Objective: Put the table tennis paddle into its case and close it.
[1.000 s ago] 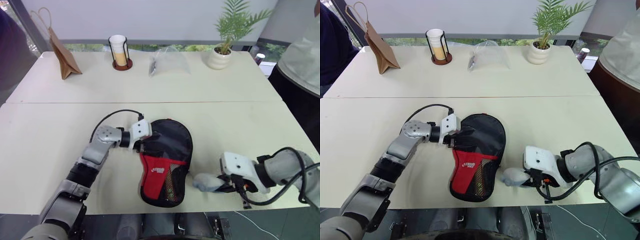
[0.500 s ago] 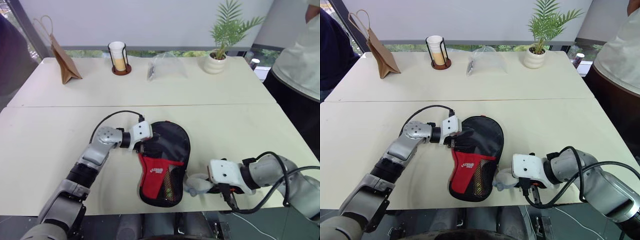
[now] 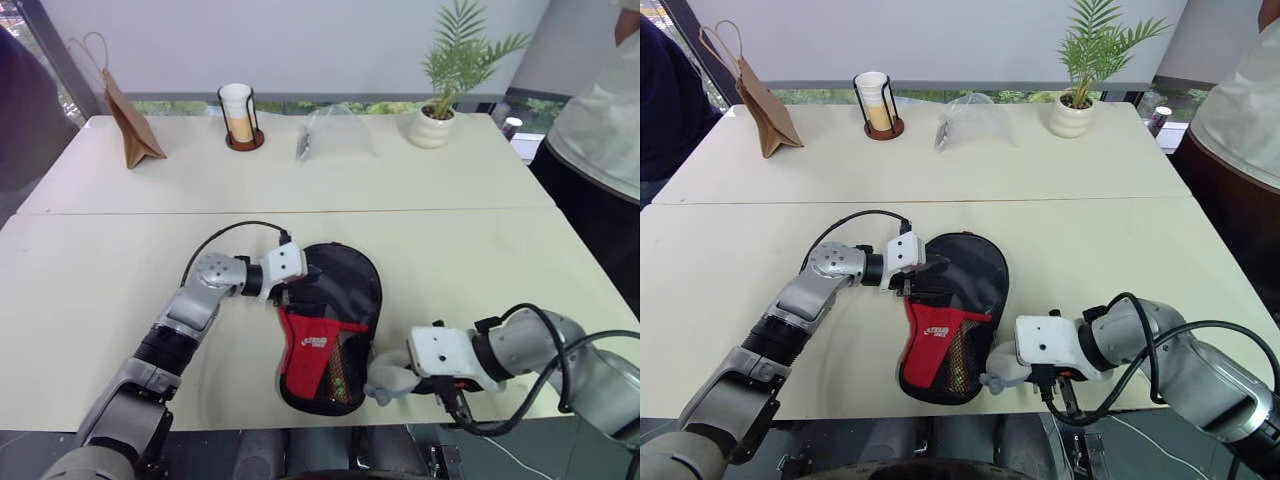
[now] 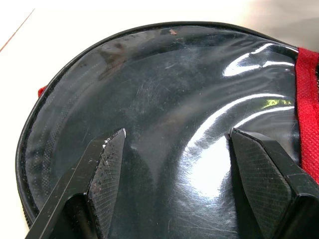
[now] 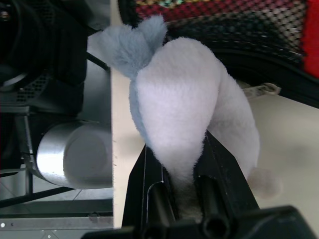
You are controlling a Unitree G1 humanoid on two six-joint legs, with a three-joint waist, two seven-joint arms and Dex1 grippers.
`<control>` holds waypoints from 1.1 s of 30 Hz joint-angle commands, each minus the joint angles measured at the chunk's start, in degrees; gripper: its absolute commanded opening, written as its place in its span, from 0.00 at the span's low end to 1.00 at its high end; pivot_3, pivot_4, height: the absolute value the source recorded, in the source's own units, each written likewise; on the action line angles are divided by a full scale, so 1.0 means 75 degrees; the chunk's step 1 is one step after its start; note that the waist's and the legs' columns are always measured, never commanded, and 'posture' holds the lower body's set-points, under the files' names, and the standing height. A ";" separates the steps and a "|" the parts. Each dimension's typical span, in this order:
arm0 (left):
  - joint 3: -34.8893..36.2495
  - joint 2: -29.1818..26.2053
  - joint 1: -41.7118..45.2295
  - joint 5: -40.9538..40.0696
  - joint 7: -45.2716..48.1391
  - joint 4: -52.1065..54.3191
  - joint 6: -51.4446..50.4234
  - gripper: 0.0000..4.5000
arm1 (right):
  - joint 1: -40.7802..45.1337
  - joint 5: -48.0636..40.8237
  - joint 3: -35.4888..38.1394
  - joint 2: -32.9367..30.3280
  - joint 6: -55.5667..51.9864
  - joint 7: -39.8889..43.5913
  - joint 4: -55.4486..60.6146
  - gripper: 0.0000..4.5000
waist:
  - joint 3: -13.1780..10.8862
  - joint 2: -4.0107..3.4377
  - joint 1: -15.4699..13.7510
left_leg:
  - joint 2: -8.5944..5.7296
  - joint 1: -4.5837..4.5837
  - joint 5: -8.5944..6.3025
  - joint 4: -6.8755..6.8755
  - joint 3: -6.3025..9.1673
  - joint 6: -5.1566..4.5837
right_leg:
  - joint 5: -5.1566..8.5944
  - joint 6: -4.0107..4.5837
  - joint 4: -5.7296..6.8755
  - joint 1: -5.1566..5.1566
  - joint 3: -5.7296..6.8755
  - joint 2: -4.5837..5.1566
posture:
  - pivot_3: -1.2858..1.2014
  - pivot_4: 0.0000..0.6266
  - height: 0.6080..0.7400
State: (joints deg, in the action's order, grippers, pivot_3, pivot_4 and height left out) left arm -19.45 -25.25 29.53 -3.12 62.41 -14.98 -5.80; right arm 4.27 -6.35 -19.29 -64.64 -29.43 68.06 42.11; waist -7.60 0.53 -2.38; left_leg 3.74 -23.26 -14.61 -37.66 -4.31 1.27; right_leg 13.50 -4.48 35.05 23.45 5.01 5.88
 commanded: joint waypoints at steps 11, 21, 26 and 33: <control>-0.0531 -0.0020 -0.0321 0.0774 -0.0307 -0.0721 -0.0278 0.77 | -0.1241 -0.0621 0.0065 -0.0569 -0.0041 0.0567 0.0917 0.01 | 0.0007 -0.0015 -0.0069 | -0.0024 -0.0006 -0.0012 0.0030 -0.0001 -0.0019 | 0.0013 -0.0021 -0.0058 -0.0013 0.0002 0.0023 | 0.52 0.24 1.00; -0.0550 0.0010 -0.0304 0.0761 -0.0347 -0.0749 -0.0283 0.77 | -0.1627 -0.2337 0.1169 -0.0795 -0.1140 0.0497 0.1887 0.01 | 0.0014 -0.0021 -0.0191 | -0.0038 -0.0016 -0.0053 0.0057 -0.0007 -0.0081 | 0.0012 -0.0014 -0.0122 -0.0029 0.0004 0.0018 | 0.52 0.24 1.00; -0.0553 0.0041 -0.0277 0.0754 -0.0352 -0.0792 -0.0258 0.77 | -0.1348 -0.2860 0.1378 -0.0487 -0.1667 0.0166 0.1657 0.01 | 0.0012 -0.0017 -0.0180 | -0.0044 -0.0017 -0.0060 0.0055 -0.0007 -0.0089 | 0.0015 -0.0016 -0.0127 -0.0032 0.0004 0.0021 | 0.52 0.24 1.00; -0.0590 0.0147 -0.0150 0.0775 -0.0433 -0.0996 -0.0158 0.77 | -0.1450 -0.3780 0.1951 -0.0524 -0.2243 0.0124 0.1726 0.01 | 0.0010 -0.0017 -0.0188 | -0.0041 -0.0015 -0.0060 0.0054 -0.0004 -0.0087 | 0.0031 -0.0044 -0.0125 -0.0032 0.0004 0.0022 | 0.52 0.24 1.00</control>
State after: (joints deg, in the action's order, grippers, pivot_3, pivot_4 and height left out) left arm -20.68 -23.14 30.64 -3.15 61.75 -15.75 -5.16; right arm -4.46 -29.62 -3.52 -67.99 -44.96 66.47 51.48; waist -7.53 0.40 -3.78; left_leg 3.43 -23.37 -15.06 -37.27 -4.33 0.61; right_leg 13.73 -4.81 34.11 23.19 5.04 6.05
